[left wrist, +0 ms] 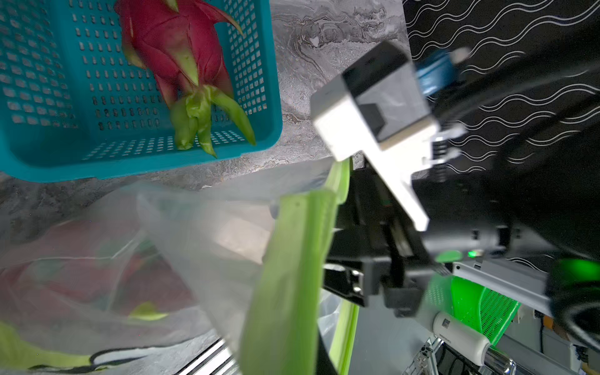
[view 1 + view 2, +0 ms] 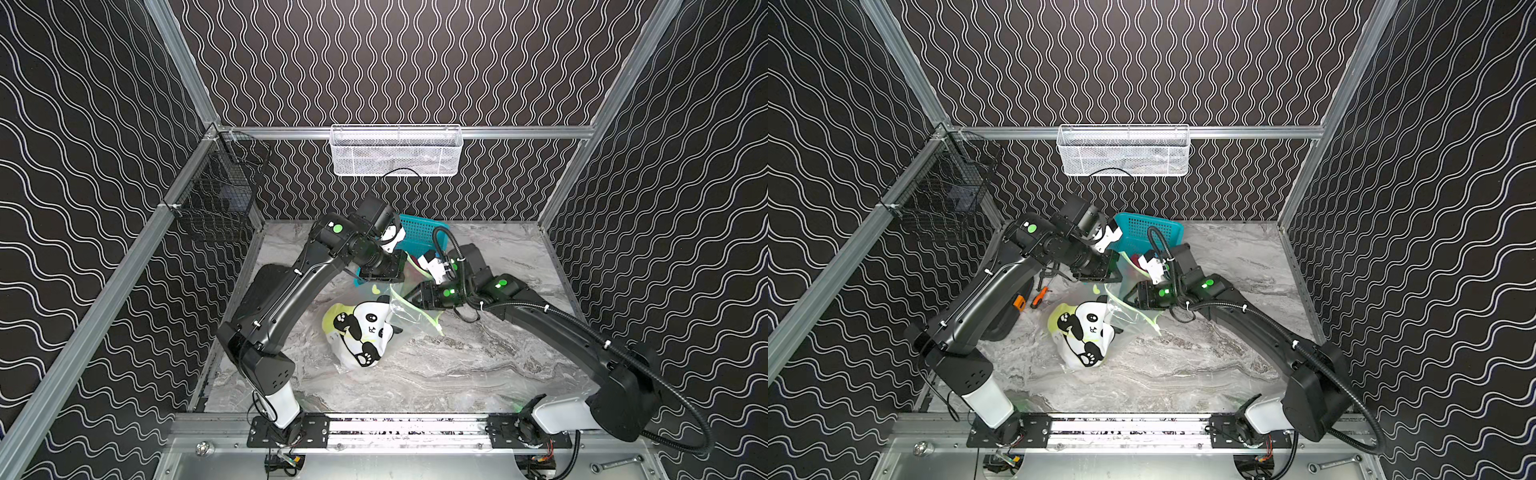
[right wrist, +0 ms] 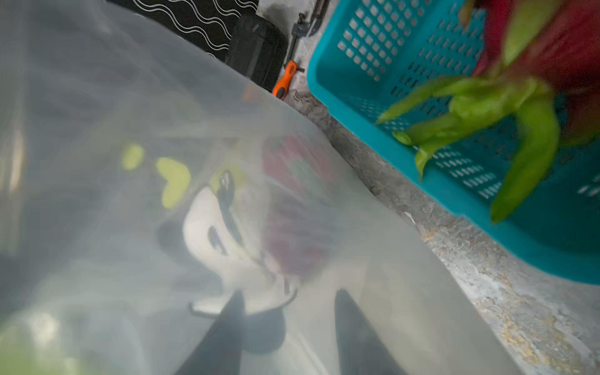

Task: Open the zip-top bag and take out the dragon fruit
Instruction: Adjust the zipper food storage bag at the center of the board.

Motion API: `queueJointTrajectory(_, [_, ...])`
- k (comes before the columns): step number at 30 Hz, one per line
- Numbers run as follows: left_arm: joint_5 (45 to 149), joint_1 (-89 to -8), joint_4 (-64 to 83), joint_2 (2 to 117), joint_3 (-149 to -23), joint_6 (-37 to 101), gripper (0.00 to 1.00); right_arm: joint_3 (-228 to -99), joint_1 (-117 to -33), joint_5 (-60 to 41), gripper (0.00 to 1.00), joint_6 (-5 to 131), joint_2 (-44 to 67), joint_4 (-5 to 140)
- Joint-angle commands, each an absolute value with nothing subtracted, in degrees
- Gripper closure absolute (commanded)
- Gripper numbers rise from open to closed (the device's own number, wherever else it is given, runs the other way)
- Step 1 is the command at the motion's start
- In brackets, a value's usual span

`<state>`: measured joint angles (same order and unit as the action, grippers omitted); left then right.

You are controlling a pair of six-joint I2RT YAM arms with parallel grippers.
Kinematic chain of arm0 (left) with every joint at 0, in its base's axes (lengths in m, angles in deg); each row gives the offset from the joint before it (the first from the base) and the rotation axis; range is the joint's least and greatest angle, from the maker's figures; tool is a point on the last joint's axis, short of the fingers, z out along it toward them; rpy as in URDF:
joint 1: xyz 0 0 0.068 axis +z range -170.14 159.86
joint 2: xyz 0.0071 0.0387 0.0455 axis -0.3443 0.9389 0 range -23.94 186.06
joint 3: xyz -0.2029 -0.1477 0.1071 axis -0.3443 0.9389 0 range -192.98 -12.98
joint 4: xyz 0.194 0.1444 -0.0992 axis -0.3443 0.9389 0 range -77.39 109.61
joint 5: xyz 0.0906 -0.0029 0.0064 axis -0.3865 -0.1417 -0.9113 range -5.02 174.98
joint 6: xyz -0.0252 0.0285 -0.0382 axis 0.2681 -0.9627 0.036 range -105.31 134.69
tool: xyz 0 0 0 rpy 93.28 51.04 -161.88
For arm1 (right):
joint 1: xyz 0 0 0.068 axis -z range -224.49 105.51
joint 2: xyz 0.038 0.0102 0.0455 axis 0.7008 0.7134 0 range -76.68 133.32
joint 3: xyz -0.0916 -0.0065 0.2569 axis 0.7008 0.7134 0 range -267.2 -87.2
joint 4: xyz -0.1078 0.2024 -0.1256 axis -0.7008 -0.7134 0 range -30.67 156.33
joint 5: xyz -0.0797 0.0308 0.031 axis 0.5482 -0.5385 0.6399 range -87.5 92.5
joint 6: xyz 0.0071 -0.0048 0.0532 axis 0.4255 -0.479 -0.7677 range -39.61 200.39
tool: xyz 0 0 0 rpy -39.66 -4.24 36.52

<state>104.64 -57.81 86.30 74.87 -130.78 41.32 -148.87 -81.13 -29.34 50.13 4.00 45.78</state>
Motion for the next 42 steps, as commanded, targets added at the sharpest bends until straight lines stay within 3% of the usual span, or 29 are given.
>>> queueJointTrajectory(1, [105.17,-57.88,86.52,75.29,-134.41,40.73,0.74,-141.25,-79.99,-29.92,0.52,44.94,2.00,54.34])
queueJointTrajectory(3, [104.00,-57.59,88.45,75.05,-137.11,40.18,0.55,-137.39,-78.76,-29.67,0.51,44.16,0.66,56.84])
queueJointTrajectory(6, [105.43,-54.83,89.14,72.64,-138.19,40.27,0.38,-134.05,-77.71,-31.80,0.48,43.99,0.45,59.17])
queueJointTrajectory(10, [106.36,-49.62,89.05,66.77,-133.13,40.06,0.30,-133.17,-77.57,-33.78,0.45,45.52,1.61,60.27])
queueJointTrajectory(17, [98.33,-40.14,87.77,52.58,-103.02,39.33,0.28,-126.49,-77.40,-36.22,0.38,41.73,-0.85,71.39])
queueJointTrajectory(24, [93.35,-29.97,82.97,46.53,-84.36,39.53,0.27,-125.00,-76.16,-33.87,0.36,44.97,-1.13,66.10])
queueJointTrajectory(32, [107.58,-21.16,60.74,45.69,-69.68,48.26,0.27,-125.27,-76.02,-36.26,0.35,45.84,-0.86,65.64])
queueJointTrajectory(42, [115.41,-11.60,45.08,52.50,-63.77,50.56,0.28,-126.18,-75.96,-36.89,0.33,47.17,-1.89,62.70])
